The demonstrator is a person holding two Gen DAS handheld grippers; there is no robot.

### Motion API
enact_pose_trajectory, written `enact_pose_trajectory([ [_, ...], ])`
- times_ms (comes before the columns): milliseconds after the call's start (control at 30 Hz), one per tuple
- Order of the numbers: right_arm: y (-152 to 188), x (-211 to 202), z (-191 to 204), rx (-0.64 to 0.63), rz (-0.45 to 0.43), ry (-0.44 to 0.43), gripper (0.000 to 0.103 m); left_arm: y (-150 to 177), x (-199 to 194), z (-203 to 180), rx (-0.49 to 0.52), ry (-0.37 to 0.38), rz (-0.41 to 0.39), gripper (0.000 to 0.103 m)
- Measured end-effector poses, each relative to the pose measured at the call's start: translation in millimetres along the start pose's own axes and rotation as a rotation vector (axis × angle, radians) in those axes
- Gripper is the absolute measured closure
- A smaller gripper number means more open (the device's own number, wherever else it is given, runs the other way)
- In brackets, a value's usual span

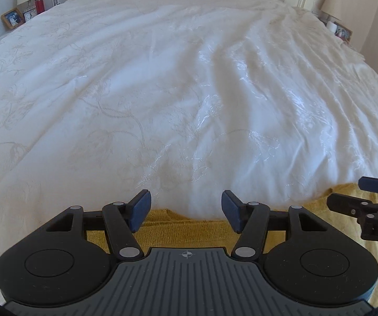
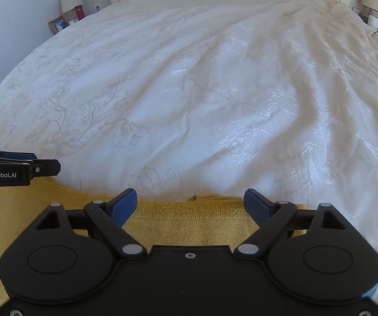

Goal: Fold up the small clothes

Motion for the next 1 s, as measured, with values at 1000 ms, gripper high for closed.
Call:
enact_pose_trajectory([
  [1000,145.2,-98.9,-5.9,0.171,0.209,0.071,0.001,184.8,-78.7,-13.5,0.097,-0.022,0.253,0.019],
])
Point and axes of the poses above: each gripper's, at about its wrist camera, not at the fingertips, and x roughly the way its jaws point, z to its left, y to its underside, the point moved 5 cm from there along x, roughly the way its jaws point, and after that the axes turned 9 degrees about -x, right-handed, at the moved point
